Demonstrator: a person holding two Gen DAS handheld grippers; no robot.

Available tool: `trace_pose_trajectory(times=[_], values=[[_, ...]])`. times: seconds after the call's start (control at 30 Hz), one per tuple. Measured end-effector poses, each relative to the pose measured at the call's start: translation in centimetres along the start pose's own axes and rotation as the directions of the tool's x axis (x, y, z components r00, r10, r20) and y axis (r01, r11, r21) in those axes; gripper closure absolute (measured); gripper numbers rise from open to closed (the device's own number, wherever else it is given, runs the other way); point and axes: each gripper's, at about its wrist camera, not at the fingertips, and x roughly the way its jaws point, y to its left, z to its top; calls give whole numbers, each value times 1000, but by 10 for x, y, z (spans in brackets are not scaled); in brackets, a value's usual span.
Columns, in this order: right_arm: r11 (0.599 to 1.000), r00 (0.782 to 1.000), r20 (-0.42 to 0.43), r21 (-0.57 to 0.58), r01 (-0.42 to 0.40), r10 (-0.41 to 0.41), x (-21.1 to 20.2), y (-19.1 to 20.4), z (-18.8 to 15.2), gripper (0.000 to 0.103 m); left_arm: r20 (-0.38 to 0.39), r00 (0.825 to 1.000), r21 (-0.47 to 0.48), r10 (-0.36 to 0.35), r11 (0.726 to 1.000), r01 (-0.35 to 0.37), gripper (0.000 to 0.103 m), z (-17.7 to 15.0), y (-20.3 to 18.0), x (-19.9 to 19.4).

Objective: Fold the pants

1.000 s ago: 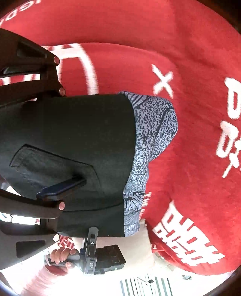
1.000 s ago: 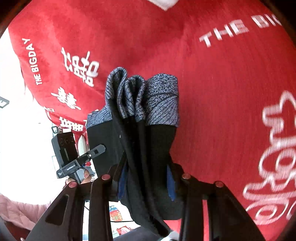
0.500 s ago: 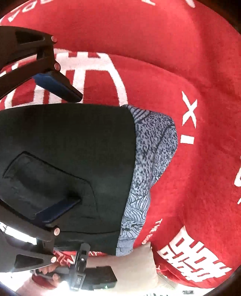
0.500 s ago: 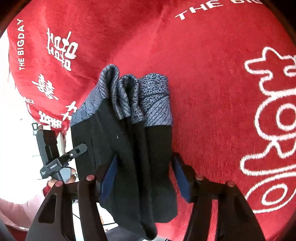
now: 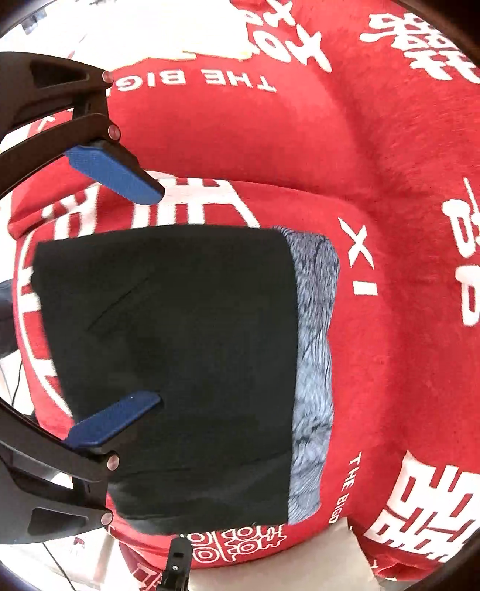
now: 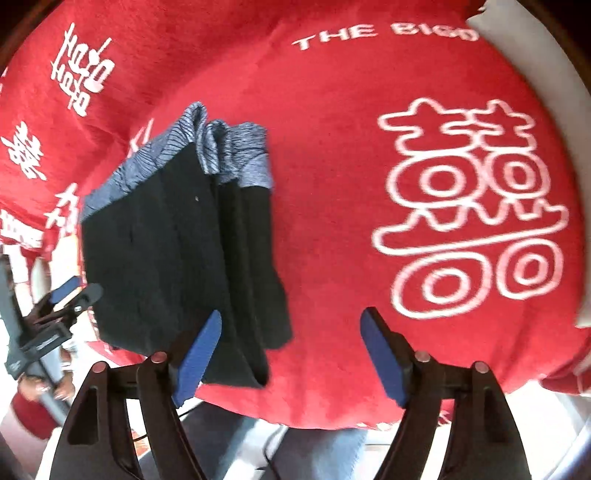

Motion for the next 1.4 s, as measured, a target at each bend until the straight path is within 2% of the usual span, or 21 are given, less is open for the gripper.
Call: trace_pose_trajectory(times=[0.07,0.17,0.27,0.37,0.47,0.57,0.73,0.9,1.03,1.4], values=[[1000,1000,10,6,11,-11,-8,-2,-4,15,-5,1000,-20,22,1000,-22,1,-5,-8,-8],[1000,1000,18,-15,19,-19,-16,3,-8,0,0,999,-69,40,997,-40,1,-14,-18,-22],[995,999,29,-92,35,-32,-28,19,-14,0,-15,997,-111,82,990,-83,1,-20,-28,-29],[989,999,11,-142,42,-41,-33,36,-23,0,-18,994,-112,104,988,-105,1,-23,-37,-37],[989,999,5,-140,54,-53,-35,50,-31,0,-16,993,-62,121,991,-122,1,-26,-45,-48],[988,996,32,-127,86,-82,-43,63,-40,0,-46,991,4,124,992,-124,1,-32,-50,-50],[991,991,71,-60,117,-113,-51,85,-55,0,-69,985,81,157,985,-152,1,-48,-48,-64],[988,984,96,-24,151,-148,-61,105,-69,0,-79,987,115,139,985,-130,1,-61,-40,-79],[984,977,129,-23,175,-171,-73,119,-81,0,-59,988,151,142,980,-132,1,-67,-37,-90],[976,968,136,-34,215,-209,-81,136,-93,0,-23,994,130,109,986,-105,1,-64,-24,-107]])
